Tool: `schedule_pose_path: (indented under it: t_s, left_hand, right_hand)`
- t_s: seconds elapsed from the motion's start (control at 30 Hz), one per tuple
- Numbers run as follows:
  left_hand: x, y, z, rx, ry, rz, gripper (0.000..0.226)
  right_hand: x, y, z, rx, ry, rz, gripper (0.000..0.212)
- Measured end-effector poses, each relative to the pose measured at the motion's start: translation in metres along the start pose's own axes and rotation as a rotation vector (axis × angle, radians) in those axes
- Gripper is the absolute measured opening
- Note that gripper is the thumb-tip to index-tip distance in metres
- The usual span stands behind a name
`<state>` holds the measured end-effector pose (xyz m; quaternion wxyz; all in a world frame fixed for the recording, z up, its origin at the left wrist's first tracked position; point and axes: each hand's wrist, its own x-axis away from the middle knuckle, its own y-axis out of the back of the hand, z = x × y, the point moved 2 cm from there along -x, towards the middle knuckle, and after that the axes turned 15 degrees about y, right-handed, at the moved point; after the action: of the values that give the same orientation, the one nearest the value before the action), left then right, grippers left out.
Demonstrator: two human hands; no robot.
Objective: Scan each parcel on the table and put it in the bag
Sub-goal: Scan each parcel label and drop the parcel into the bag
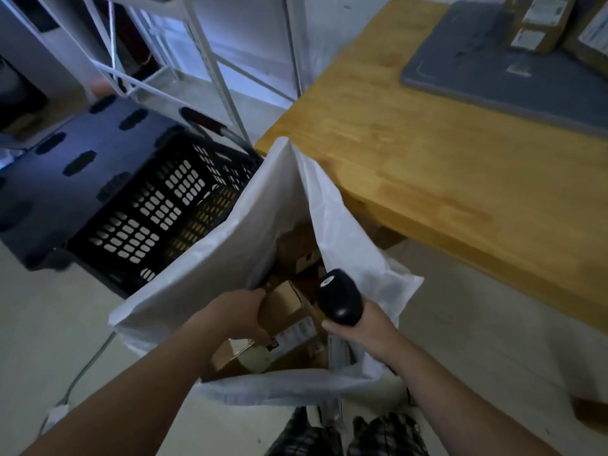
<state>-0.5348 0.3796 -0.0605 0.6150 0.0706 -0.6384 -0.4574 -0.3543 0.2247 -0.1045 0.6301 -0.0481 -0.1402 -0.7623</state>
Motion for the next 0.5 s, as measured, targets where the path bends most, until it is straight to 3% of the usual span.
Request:
schedule_pose_path:
  t_s: [0.1, 0.2, 0.37, 0.43, 0.5]
  left_hand:
    - [0.006, -0.009, 0.012, 0.116, 0.097, -0.07, 0.084]
    - [0.015, -0.013, 0.021, 0.297, 0.203, -0.171, 0.088]
    - [0.034, -0.024, 0.017, 0.226, 0.084, -0.093, 0.086]
    - [0.045, -0.035, 0.005, 0.076, 0.02, -0.046, 0.081]
    - [0.054, -0.048, -0.004, -0.024, 0.005, -0.022, 0.074]
  right_hand:
    - [0.02, -0.022, -0.006, -0.018, 0.018, 0.264, 0.045]
    - [0.038, -0.038, -0.023, 0.123, 0.019, 0.419, 0.071]
    - [0.074, -0.043, -0.063, 0.308, -0.074, 0.588, 0.069]
    - [0.089, -0.045, -0.079, 0.3, -0.114, 0.491, 0.07]
    - [0.102, -0.044, -0.086, 0.264, -0.123, 0.155, 0.048]
